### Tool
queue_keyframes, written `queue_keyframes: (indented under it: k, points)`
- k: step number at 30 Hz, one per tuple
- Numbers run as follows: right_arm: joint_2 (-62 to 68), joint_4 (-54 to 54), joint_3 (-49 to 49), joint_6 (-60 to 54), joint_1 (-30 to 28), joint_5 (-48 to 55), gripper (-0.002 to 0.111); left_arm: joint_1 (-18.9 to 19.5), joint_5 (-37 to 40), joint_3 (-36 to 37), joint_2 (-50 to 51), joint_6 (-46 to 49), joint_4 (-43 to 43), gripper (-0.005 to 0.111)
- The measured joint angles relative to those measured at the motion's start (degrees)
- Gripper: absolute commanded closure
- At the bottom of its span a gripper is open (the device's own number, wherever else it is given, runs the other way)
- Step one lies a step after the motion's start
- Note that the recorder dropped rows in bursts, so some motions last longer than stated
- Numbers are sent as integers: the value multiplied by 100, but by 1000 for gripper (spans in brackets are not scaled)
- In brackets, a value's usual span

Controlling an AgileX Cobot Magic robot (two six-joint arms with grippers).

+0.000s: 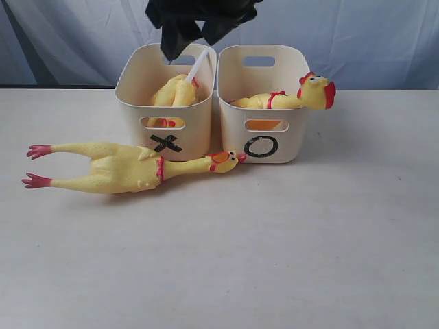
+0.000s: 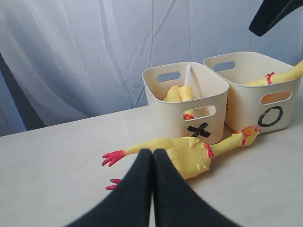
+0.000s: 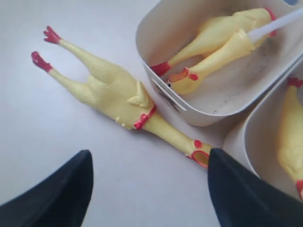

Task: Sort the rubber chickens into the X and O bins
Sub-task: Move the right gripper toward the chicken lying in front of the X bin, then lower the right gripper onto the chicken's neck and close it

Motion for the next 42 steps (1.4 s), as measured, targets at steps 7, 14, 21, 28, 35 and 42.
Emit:
queue_keyframes:
  k: [7,14,21,28,35,42]
  points:
    - [0,-1048,432,-208,409,0,44,0,0,0,0,0,0,107]
    - [0,-1847,1201,-464,826,11,54,0,0,0,0,0,0,107]
    - [0,-2378,1776,-540,1161,11,54,0,0,0,0,0,0,107]
    - [0,-3470,2573,-568,1590,-615,54,0,0,0,0,0,0,107]
    - [65,-3955,3359,-579,1702,-2120,54,0,0,0,0,0,0,107]
    - [398,-4651,3746,-576,1708,-2987,54,0,0,0,0,0,0,107]
